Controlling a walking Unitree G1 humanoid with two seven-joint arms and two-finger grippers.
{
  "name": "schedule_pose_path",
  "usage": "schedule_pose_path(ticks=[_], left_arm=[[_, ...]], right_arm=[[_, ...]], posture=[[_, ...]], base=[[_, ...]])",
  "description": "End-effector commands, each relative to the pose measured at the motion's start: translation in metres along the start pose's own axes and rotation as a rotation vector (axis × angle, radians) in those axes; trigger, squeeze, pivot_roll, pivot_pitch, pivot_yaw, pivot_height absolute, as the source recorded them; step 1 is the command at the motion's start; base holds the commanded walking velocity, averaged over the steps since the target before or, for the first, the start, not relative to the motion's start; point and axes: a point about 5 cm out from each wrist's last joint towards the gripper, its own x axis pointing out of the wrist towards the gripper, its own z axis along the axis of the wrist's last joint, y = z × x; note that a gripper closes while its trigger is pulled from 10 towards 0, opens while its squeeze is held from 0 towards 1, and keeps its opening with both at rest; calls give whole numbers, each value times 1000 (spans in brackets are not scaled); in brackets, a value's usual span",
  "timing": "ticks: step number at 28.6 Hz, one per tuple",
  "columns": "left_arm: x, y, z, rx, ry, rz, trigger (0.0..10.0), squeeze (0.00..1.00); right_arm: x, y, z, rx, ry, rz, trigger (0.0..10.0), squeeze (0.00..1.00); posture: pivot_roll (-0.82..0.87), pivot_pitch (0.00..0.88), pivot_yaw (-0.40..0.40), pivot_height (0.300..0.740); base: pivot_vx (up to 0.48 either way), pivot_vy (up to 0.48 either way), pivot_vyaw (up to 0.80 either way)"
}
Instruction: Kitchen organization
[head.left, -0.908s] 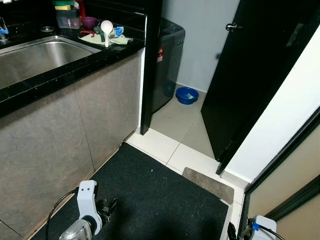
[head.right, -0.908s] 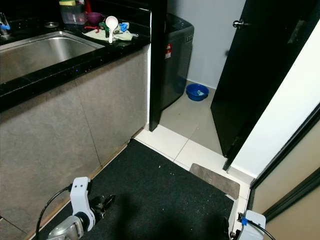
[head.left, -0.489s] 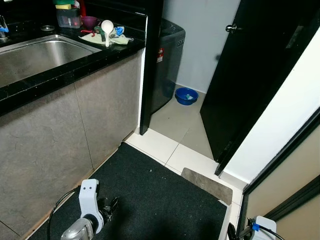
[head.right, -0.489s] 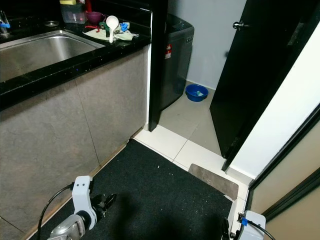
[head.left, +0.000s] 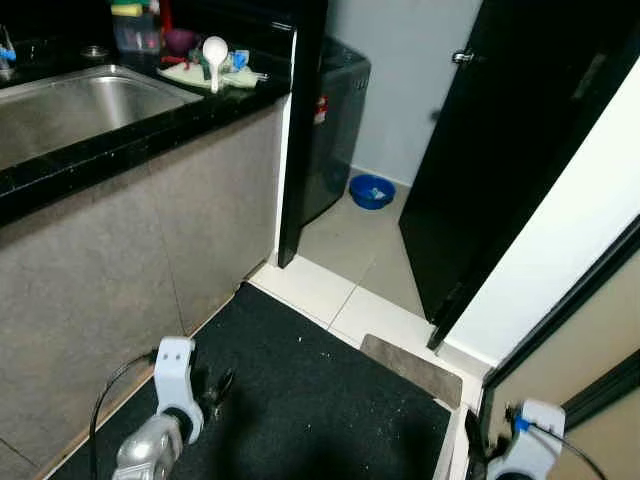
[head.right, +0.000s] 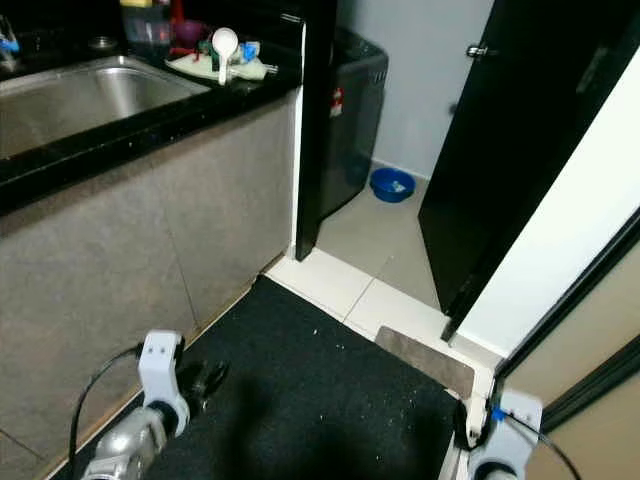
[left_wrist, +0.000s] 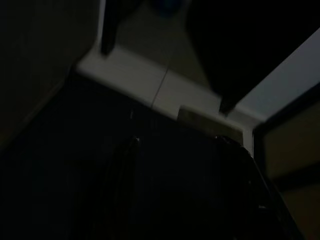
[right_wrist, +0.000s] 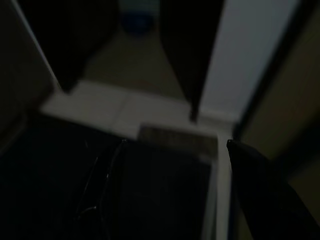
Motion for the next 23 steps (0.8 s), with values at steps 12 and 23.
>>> schedule_pose_path(ticks=[12, 23], left_arm=[[18, -66, 46, 131, -158, -326, 10000, 0], [17, -52, 49, 175, -147, -59, 10000, 0]], right_arm=[[11, 58, 56, -69, -218, 200, 10000, 0], [11, 81, 53, -68, -150, 236, 10000, 0]], posture=[[23, 0, -80, 740], [26, 0, -65, 740]], base=[[0, 0, 0], [0, 0, 73]])
